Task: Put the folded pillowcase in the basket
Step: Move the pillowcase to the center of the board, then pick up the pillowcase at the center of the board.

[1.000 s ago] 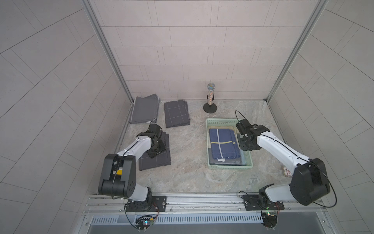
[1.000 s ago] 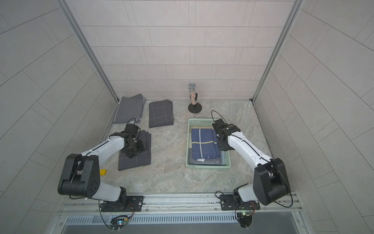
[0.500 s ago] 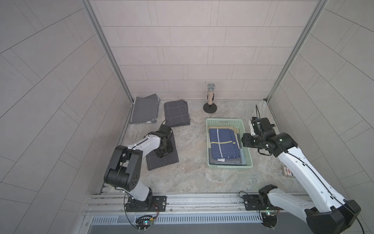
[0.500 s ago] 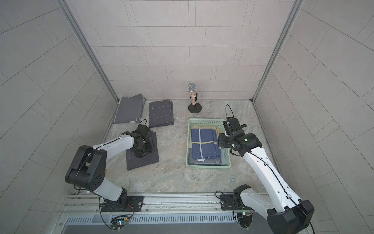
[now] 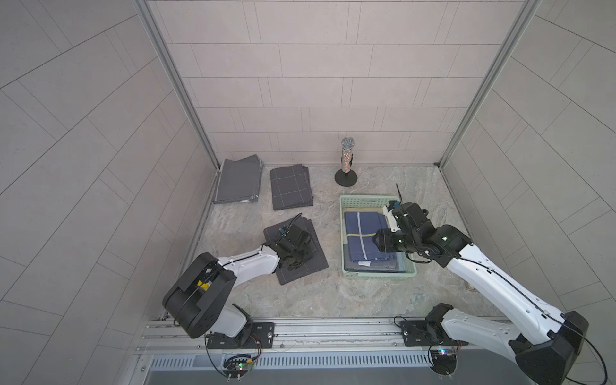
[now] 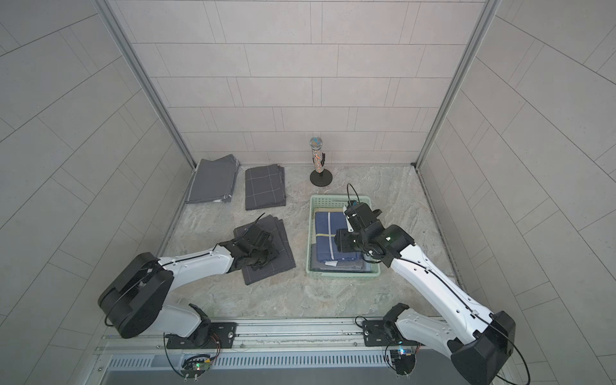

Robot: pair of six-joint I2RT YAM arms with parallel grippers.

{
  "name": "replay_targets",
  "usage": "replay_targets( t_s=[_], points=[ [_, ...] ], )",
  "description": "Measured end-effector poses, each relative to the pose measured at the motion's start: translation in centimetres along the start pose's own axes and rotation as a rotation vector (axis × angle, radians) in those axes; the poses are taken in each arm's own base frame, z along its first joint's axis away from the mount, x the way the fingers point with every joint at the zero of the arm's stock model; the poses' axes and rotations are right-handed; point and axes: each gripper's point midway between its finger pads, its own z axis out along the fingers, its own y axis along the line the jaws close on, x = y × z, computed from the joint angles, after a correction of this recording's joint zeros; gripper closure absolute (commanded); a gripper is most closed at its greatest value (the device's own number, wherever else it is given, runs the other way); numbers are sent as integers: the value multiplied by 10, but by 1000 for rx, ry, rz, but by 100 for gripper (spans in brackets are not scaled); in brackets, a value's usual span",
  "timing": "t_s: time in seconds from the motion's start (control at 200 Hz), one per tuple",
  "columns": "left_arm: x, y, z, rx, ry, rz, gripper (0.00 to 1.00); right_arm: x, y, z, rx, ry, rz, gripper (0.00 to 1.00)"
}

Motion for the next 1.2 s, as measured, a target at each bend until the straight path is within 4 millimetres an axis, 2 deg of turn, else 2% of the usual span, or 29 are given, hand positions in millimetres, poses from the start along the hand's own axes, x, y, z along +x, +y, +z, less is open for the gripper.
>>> replay_targets(
  t_s=[0.045,0.15,0.245,0.315,0.38,0.45,0.495,0.59,0.705,0.871,1.036,1.201],
  points=[
    [3,2,-4,9,6,-10,47,1,12,3,-13,3,-25,42],
    [10,12,-21,-25,31,19,38,3,48,12,-56,18,-106,42],
    [0,9,-51,-54,-2,76,35,7,82,23,-85,19,-177,40],
    [-26,-5,-84,-10,-67,79,34,12,103,32,-100,24,-216,39],
    [-60,-11,-116,25,-152,51,34,16,118,42,-107,30,-234,38],
    [-92,-6,-142,17,-218,23,34,21,130,54,-113,41,-236,37],
    [-108,4,-148,-20,-234,8,34,26,136,63,-113,55,-237,36],
    [-124,23,-139,-100,-188,-1,33,38,148,85,-95,100,-243,34],
    [-126,54,-102,-213,-64,-7,33,55,164,112,-77,154,-250,32],
    [-129,81,-73,-276,29,-23,35,77,163,142,-37,212,-232,31],
    [-138,92,-51,-290,69,-7,38,84,159,157,-21,224,-200,30],
    [-158,85,-31,-271,77,37,40,91,162,170,-26,238,-168,30]
  ],
)
